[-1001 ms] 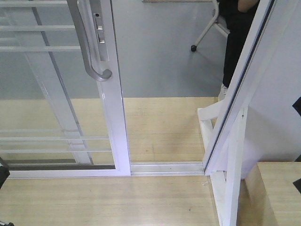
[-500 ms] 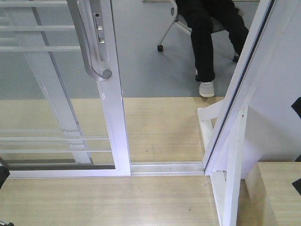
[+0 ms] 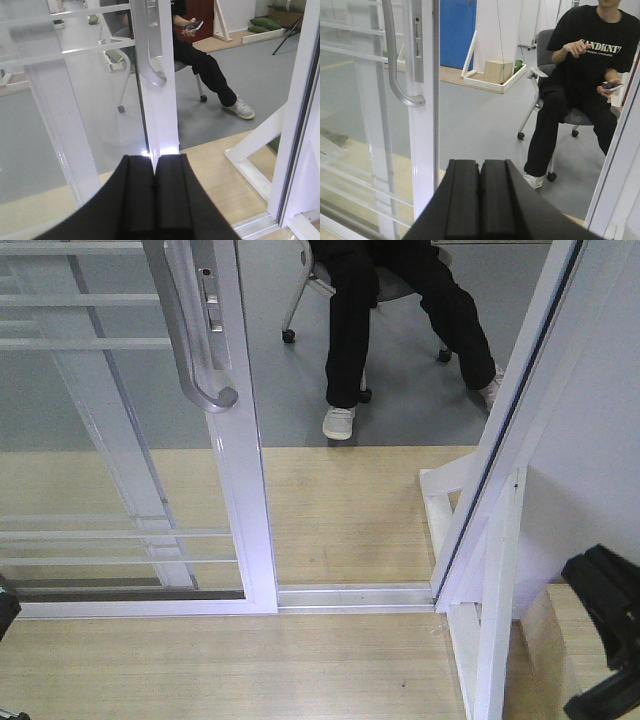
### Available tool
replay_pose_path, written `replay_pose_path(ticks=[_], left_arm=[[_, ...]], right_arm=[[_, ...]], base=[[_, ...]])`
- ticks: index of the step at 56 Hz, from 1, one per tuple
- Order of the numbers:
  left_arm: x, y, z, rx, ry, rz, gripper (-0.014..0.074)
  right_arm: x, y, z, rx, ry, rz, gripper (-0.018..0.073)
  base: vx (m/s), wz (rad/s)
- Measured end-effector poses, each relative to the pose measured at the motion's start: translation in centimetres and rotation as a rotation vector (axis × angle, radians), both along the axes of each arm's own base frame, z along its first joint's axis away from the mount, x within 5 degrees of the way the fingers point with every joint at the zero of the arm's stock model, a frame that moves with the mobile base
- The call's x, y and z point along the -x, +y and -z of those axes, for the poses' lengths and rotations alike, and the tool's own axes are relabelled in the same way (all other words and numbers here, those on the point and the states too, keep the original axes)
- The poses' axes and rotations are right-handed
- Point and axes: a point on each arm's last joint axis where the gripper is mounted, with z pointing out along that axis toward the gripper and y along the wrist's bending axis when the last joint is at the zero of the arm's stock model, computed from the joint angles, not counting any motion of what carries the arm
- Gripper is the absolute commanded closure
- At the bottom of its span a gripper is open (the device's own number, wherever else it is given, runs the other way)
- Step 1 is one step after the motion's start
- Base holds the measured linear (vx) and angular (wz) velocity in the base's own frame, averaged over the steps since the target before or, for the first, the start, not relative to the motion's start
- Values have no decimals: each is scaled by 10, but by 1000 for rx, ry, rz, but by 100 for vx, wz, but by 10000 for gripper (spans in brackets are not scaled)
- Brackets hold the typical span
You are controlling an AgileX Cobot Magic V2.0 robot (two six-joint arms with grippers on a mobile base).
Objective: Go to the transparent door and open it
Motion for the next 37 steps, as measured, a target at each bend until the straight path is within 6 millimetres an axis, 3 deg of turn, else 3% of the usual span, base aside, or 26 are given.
replay_pose_path(ticks=[7, 37], left_arm=[[0, 0, 0, 0, -1, 0, 596], [0, 0, 0, 0, -1, 0, 596]], right_arm=[[10, -5, 14, -15, -33, -2, 561], [12, -6, 18, 21, -14, -3, 561]], base=[[0, 0], [0, 0]])
